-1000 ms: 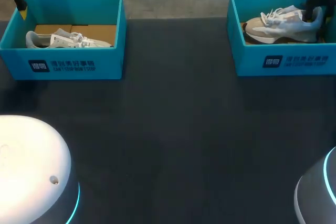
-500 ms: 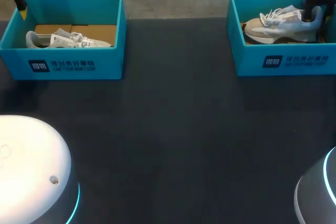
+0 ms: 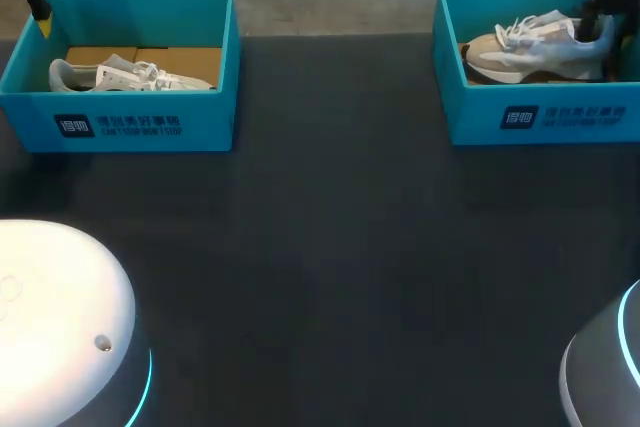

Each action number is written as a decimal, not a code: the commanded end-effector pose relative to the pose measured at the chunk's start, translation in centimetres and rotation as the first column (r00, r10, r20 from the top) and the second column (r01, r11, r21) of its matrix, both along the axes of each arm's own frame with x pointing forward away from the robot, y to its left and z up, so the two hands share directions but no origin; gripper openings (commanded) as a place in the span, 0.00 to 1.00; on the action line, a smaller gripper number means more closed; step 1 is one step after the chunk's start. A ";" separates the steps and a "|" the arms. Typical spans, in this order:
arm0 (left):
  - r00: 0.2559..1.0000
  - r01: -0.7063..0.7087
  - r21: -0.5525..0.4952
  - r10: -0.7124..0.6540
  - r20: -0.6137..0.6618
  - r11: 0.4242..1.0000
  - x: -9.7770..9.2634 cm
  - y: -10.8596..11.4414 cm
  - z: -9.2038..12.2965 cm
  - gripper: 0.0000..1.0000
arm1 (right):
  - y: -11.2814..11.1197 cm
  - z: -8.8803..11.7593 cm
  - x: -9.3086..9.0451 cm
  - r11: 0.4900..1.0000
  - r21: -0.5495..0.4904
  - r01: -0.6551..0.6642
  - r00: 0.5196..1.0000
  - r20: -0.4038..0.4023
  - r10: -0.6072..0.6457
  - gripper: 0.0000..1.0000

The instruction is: Take the shoe out of the shoebox, open the shoe tongue, remove and reinsert the insole, then place the shoe into the shoebox

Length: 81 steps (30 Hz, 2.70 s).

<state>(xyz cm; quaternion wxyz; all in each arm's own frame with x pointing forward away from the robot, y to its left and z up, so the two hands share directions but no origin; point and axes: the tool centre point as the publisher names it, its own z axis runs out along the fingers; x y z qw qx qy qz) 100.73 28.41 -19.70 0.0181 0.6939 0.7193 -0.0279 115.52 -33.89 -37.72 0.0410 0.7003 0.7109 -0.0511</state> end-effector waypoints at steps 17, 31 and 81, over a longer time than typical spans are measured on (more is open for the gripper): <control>1.000 0.000 0.003 0.000 0.001 1.000 -0.1 0.0 0.1 1.00 | 0.2 -1.3 0.9 0.999 0.038 -0.013 0.999 -0.037 0.015 0.65; 1.000 0.000 0.003 0.000 0.001 1.000 -0.1 0.0 0.1 1.00 | 0.7 -1.9 0.9 0.999 0.039 -0.017 0.999 -0.050 0.019 0.51; 1.000 0.000 0.003 0.000 0.001 1.000 -0.1 0.0 0.1 1.00 | 0.1 4.0 -0.6 0.997 -0.075 0.005 1.000 0.010 -0.004 0.00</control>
